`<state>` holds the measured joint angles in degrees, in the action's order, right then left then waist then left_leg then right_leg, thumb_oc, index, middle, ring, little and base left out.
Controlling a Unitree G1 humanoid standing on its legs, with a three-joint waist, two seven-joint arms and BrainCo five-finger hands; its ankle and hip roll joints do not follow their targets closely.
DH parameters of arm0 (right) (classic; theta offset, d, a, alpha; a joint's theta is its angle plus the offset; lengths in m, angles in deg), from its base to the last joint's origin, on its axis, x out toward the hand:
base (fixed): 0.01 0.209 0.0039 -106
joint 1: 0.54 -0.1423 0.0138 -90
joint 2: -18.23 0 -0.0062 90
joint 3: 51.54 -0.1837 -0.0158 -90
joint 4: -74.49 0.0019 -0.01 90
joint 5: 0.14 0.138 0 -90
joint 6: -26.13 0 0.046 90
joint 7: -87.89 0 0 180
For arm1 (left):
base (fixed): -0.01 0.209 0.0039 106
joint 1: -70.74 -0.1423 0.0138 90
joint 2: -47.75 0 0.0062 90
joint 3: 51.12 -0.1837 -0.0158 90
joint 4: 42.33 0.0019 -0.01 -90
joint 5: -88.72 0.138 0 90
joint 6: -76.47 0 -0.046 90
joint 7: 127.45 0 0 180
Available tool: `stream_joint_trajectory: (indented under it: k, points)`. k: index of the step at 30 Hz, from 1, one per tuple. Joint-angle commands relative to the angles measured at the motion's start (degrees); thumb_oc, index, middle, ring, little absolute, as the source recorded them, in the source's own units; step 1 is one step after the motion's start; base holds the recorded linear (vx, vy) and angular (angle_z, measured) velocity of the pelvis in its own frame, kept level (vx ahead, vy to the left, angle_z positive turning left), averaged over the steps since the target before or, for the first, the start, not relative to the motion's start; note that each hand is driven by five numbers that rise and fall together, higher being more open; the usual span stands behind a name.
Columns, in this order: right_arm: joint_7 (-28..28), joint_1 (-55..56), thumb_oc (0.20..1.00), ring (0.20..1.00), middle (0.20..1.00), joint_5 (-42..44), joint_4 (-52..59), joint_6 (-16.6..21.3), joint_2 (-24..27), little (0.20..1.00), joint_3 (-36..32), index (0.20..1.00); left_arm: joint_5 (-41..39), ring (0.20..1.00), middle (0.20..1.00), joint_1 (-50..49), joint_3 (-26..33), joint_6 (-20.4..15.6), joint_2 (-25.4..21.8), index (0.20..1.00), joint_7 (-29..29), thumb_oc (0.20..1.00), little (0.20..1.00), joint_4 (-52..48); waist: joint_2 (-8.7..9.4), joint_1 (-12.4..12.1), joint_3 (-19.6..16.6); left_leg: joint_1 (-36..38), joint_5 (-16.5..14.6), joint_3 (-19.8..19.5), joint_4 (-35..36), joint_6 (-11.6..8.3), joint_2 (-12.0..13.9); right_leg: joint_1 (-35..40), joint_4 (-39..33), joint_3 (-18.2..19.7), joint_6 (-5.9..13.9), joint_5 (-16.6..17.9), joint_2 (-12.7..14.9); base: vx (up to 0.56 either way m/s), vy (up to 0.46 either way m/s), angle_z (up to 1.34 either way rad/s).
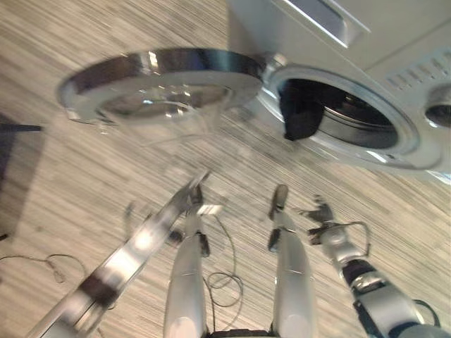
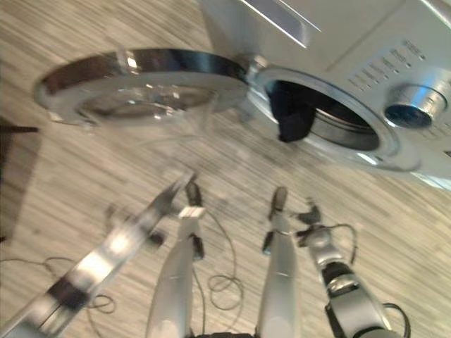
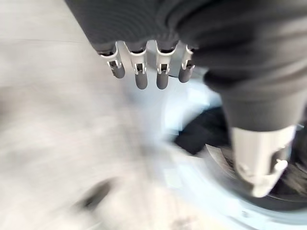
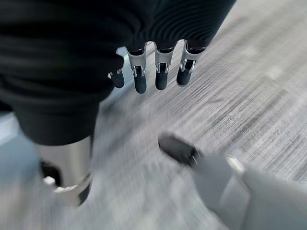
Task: Grab the laundry basket,head to the washer,open it,put in the laundry and shut it.
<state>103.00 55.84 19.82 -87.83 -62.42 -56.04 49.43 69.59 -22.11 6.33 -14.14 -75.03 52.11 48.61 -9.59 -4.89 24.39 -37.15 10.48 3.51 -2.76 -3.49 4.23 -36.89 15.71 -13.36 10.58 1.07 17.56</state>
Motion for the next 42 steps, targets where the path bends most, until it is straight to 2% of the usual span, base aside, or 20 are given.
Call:
stream_joint_trajectory:
  k: [1, 2, 5, 11, 24, 25, 29, 34, 42]
  points:
    - [0.08, -9.42, 1.0, 1.0, 1.0, 7.45, 0.3, 1.35, -0.47, 1.0, -0.31, 1.0, 0.56, 1.0, 1.0, 16.66, 0.28, -1.9, 8.48, 1.0, 2.18, 1.0, 1.0, 4.51, 3.23, 1.66, 5.0, -3.53, -8.41, -3.66, -7.15, -4.96, 5.5, -3.52, -5.02, -3.2, 0.59, 2.4, -1.66, -0.02, 0.051, 0.44]
    - [-0.12, -9.92, 1.0, 1.0, 1.0, 7.58, -0.15, 1.47, -0.4, 1.0, 0.05, 1.0, 0.62, 1.0, 1.0, 16.44, 0.66, -1.81, 8.55, 1.0, 2.21, 1.0, 1.0, 4.28, 3.14, 1.93, 5.12, -3.57, -8.43, -3.69, -7.18, -4.95, 5.49, -3.52, -5.01, -3.23, 0.6, 2.41, -1.65, -0.03, 0.074, 0.25]
    - [0.44, -17.06, 1.0, 1.0, 1.0, 9.47, -4.85, 1.29, 5.75, 1.0, -0.93, 1.0, 0.3, 1.0, 1.0, 11.56, 4.43, -2.27, 10.8, 1.0, 1.18, 1.0, 1.0, 3.37, 0.73, -1.23, 5.37, -5.6, -7.93, -3.93, -6.67, -4.67, 4.29, -5.13, -5.16, -3.64, 1.14, 2.57, -0.55, -0.01, 0.082, 0.12]
    - [-0.87, -21.99, 1.0, 1.0, 1.0, 13.96, -8.89, 1.39, 10.78, 1.0, -2.49, 1.0, -0.89, 1.0, 1.0, 11.48, 4.35, -2.44, 13.89, 1.0, 1.86, 1.0, 1.0, 2.3, -1.31, -3.22, 5.4, -8.96, -7.37, -4.33, -6.21, -4.46, 3.07, -8.11, -4.82, -3.69, 1.49, 2.43, 0.34, 0.0, 0.067, 0.02]
    - [-0.38, -29.95, 1.0, 1.0, 1.0, 19.16, -13.36, 2.04, 19.27, 1.0, -2.65, 1.0, -3.53, 1.0, 1.0, 12.54, 3.83, -3.51, 15.49, 1.0, 1.29, 1.0, 1.0, -0.54, -3.2, -4.9, 5.39, -12.45, -6.13, -5.31, -3.85, -4.5, 1.76, -12.1, -4.36, -3.67, 2.08, 1.49, 1.15, 0.01, 0.027, 0.03]
    - [-0.56, -31.41, 1.0, 1.0, 1.0, 20.42, -13.24, 2.36, 19.54, 1.0, -2.24, 1.0, -4.19, 1.0, 1.0, 12.79, 4.01, -3.77, 15.74, 1.0, 0.91, 1.0, 1.0, -0.84, -3.55, -5.58, 5.39, -12.84, -5.92, -5.45, -3.43, -4.46, 1.73, -12.78, -4.06, -3.67, 2.16, 1.21, 1.24, 0.0, 0.0, 0.0]
    - [-1.0, -33.85, 1.0, 1.0, 1.0, 23.26, -12.5, 3.54, 18.04, 1.0, -1.8, 1.0, -4.78, 1.0, 1.0, 14.29, 3.49, -4.0, 17.16, 1.0, 0.25, 1.0, 1.0, -1.25, -4.1, -6.81, 5.38, -13.77, -5.85, -5.93, -3.57, -4.36, 1.59, -14.0, -2.71, -3.72, 2.12, 0.44, 1.5, 0.01, -0.003, 0.02]
    - [-1.24, -35.61, 1.0, 1.0, 1.0, 29.27, -11.71, 5.23, 10.76, 1.0, -4.38, 1.0, -5.71, 1.0, 1.0, 17.52, 1.38, -3.93, 19.55, 1.0, -0.22, 1.0, 1.0, -1.87, -5.16, -8.31, 5.38, -14.53, -6.32, -6.41, -4.62, -4.64, 1.34, -14.04, -1.26, -4.4, 2.05, -0.54, 1.92, 0.01, -0.015, 0.05]
    - [-1.09, -38.55, 1.0, 1.0, 1.0, 35.99, -10.73, 6.99, 5.08, 1.0, -6.99, 1.0, -6.74, 1.0, 1.0, 18.66, 0.14, -3.94, 20.37, 1.0, -0.64, 1.0, 1.0, -2.96, -6.14, -10.79, 5.38, -16.34, -6.67, -7.56, -5.79, -5.14, 1.1, -14.87, 0.97, -5.65, 2.18, -1.83, 2.36, -0.01, -0.016, 0.08]
